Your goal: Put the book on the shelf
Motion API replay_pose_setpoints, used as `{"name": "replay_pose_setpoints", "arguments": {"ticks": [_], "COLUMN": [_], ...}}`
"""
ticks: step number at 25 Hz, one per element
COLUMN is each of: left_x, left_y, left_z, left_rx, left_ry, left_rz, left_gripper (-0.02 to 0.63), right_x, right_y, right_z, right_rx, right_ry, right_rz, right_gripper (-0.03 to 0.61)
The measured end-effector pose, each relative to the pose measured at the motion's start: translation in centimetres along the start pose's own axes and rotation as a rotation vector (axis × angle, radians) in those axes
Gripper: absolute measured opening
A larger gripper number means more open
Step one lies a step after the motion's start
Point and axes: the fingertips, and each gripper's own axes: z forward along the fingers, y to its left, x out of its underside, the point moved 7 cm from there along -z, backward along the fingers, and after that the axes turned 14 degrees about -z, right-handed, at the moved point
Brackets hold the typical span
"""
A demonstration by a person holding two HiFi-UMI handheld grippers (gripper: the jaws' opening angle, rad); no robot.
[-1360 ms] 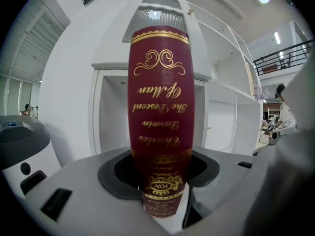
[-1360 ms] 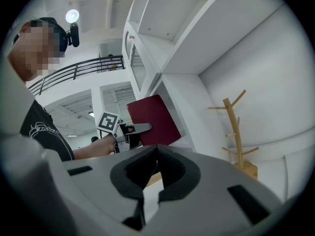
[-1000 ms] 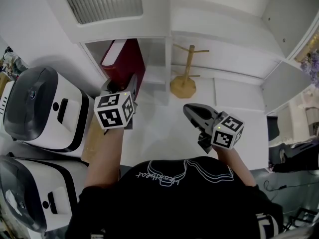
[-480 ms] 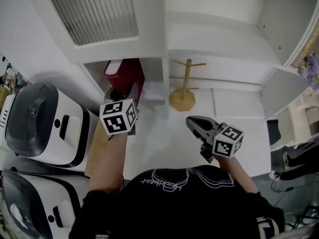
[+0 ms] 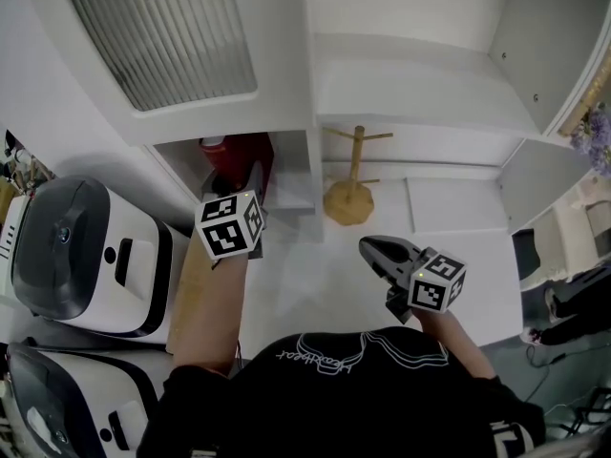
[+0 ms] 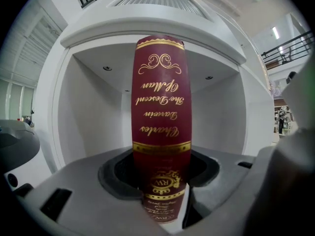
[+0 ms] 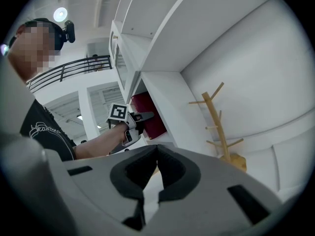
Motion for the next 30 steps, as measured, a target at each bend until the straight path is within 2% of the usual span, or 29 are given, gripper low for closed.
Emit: {"name": "replay_pose_setpoints", "arguments": {"ticks": [10, 18, 21, 25, 30], "left_x": [-0.5, -0.5, -0.7, -0.6, 0.1], "left_y": [0.4, 0.7, 0.7, 0.5, -0.7], "left_z": [2.1, 1.8, 0.6, -2.0, -6.8], "left_rx": [-0.014, -0.003, 0.015, 0.046, 0.14], "left_ry": [-0.015, -0.028, -0.037, -0.041, -0.014], "left_rz": [-0.006, -0.023, -0.024, -0.017, -0.022], "left_gripper": [0.21, 0.224, 0.261, 0.268, 0.267], "right_x": [0.9, 0.4, -0.1, -1.3, -3.2], "right_y": [-0.5, 0.3, 0.7, 1.5, 2.9], "right_z": [-0.3, -0.6, -1.3, -1.9, -1.9], "right_rx": [0.02, 0.003, 0.004, -0.013, -0.065], "right_ry": [0.016, 0.021, 0.012, -0.011, -0.045], "right_rz": [0.026, -0.001, -0.019, -0.054, -0.112], "right_gripper": [0.006, 0.006, 0.006, 0.006, 0.006]}}
